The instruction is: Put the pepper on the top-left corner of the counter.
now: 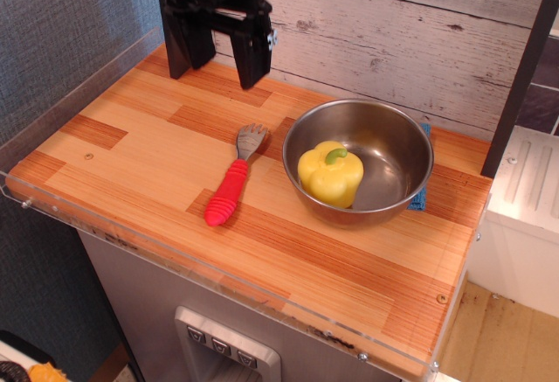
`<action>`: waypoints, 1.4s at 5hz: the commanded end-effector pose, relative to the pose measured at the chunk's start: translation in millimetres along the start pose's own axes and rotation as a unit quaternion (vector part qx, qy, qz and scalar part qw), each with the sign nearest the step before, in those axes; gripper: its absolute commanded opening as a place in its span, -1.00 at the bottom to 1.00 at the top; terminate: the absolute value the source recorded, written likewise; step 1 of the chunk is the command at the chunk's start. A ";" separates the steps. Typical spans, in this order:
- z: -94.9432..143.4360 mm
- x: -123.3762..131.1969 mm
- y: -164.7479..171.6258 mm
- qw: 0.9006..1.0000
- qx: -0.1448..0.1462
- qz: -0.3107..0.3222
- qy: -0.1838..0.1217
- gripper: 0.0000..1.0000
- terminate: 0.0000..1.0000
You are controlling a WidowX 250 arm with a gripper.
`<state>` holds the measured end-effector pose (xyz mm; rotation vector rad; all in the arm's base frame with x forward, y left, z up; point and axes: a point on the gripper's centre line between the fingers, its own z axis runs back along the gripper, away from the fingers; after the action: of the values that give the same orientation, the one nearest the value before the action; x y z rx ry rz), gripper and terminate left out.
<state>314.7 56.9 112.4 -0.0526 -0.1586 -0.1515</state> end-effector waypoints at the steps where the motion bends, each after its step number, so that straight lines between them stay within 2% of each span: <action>1: 17.6 7.7 -60.0 0.996 -0.005 -0.080 -0.039 1.00 -1.00; 2: 17.1 9.3 -94.4 0.993 -0.001 -0.115 -0.038 1.00 -1.00; 3: 4.4 12.2 -113.2 0.990 0.003 -0.138 -0.022 1.00 -1.00; 6: -23.1 6.7 -114.1 0.985 0.033 -0.167 0.029 1.00 -1.00; 7: -25.9 3.5 -113.4 0.984 0.041 -0.171 0.032 1.00 -1.00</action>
<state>305.7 -54.9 83.8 0.0606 -0.0781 -0.4727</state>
